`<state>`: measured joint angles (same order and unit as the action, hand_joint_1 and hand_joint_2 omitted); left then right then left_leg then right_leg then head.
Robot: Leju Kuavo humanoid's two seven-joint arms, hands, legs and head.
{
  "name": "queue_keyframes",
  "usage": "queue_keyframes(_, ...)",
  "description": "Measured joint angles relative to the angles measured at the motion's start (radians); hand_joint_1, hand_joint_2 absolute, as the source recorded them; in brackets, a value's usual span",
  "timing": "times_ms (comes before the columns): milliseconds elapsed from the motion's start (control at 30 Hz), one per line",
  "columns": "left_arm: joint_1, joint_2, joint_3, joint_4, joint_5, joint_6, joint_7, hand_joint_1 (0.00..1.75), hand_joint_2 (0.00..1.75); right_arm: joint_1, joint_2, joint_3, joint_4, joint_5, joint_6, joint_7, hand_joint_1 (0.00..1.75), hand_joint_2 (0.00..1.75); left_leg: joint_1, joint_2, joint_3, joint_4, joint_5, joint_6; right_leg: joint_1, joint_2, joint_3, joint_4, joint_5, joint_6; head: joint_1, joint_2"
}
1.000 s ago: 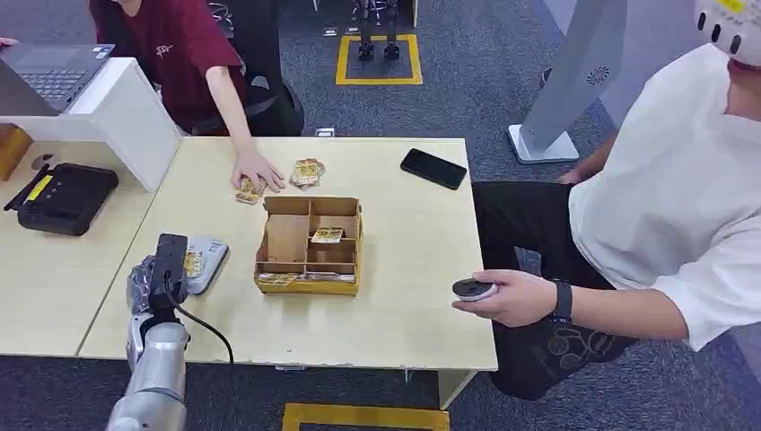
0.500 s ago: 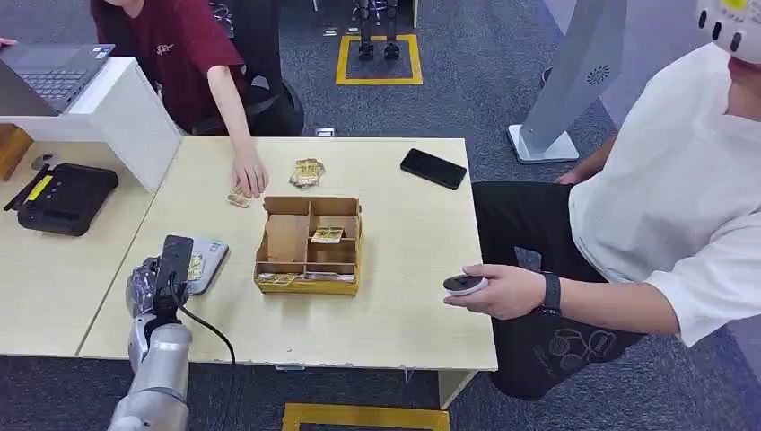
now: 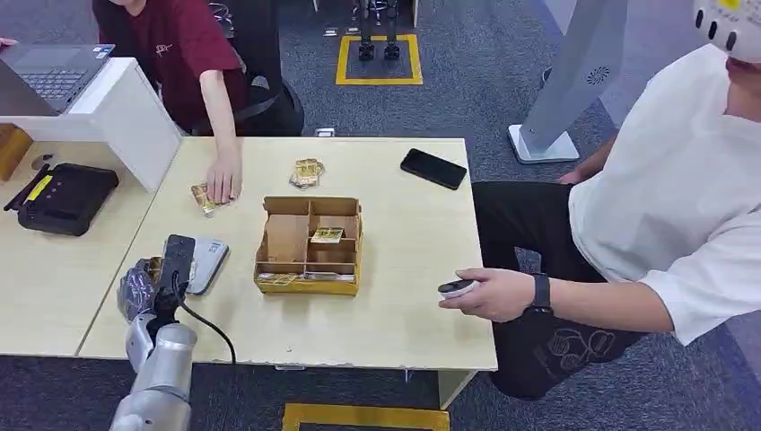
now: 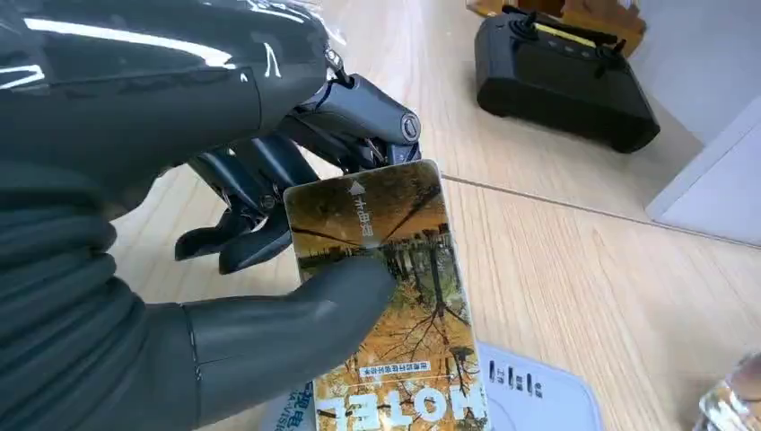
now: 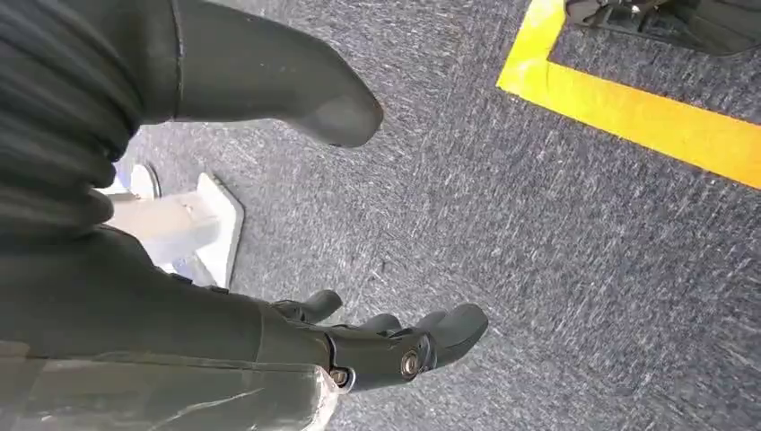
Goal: Pass the card to the sensor for recognition and then transmit it.
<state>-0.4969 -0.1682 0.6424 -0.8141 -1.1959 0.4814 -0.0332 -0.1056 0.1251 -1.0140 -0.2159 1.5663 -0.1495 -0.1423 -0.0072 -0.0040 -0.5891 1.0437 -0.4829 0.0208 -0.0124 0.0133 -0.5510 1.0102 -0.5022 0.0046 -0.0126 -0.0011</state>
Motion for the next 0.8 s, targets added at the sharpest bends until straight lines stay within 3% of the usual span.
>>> queue_keyframes(800, -0.003, 0.001, 0.005, 0.081, -0.118, 0.064, 0.032, 1.75, 1.75, 0.001, 0.005, 0.004, 0.0, 0.003, -0.001, -0.005, 0.0, 1.75, 0.0, 0.0, 0.0, 0.0, 0.0, 0.0, 0.0, 0.0, 0.0, 0.0, 0.0, 0.0, 0.0, 0.0)
